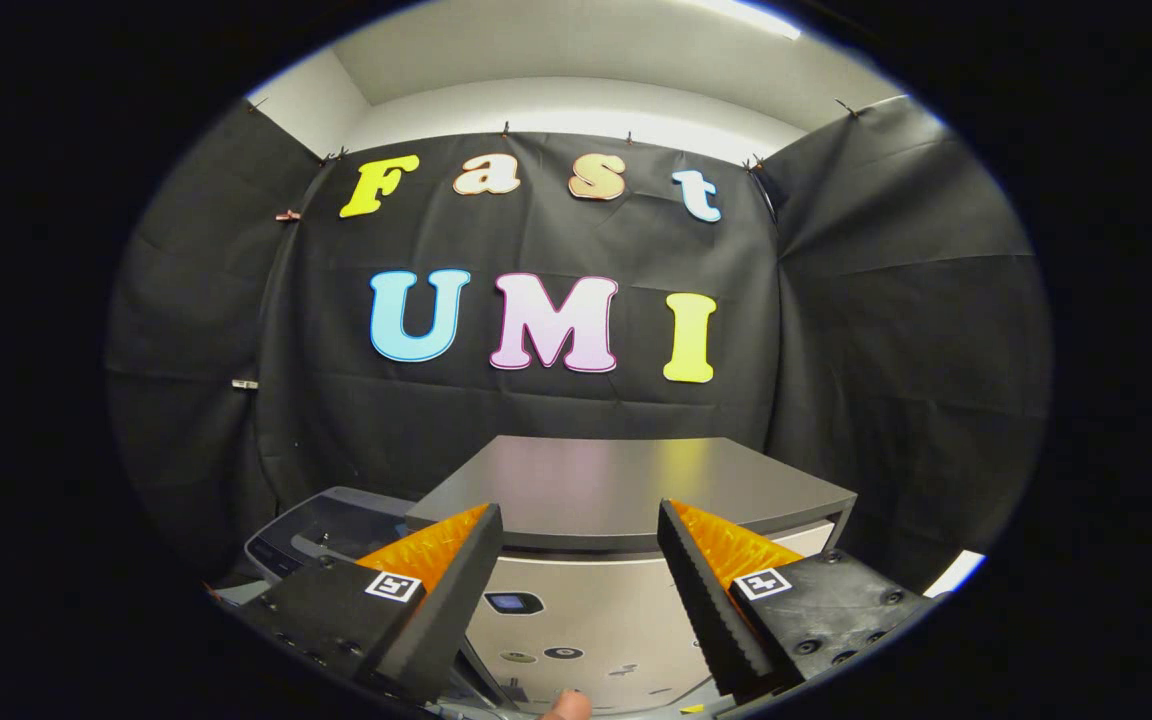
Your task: Put the clothes into the washing machine and then close the washing machine lid.
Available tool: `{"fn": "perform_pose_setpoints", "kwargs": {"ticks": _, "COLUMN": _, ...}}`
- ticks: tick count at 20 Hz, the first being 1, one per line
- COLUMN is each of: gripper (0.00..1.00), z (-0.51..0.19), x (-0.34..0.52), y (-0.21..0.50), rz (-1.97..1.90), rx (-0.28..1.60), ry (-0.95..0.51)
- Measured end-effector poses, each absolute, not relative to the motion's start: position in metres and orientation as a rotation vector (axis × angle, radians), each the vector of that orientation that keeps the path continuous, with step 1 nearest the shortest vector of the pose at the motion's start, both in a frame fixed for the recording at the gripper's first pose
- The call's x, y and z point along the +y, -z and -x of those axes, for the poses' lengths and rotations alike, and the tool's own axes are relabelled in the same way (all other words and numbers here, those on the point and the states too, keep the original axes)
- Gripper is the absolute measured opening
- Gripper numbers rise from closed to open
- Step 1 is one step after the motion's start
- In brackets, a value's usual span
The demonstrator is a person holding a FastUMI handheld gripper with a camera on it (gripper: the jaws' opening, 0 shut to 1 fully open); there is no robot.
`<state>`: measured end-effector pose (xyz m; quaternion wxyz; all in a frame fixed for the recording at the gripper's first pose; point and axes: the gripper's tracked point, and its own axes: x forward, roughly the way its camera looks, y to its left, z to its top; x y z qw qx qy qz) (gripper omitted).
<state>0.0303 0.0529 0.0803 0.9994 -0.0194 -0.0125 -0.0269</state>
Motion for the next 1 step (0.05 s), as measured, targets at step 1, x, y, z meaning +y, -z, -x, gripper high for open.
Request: {"fn": "perform_pose_setpoints", "kwargs": {"ticks": 1, "gripper": 0.97, "z": -0.0299, "x": 0.0535, "y": -0.0796, "rz": 0.042, "rx": -0.025, "ry": 0.053}}
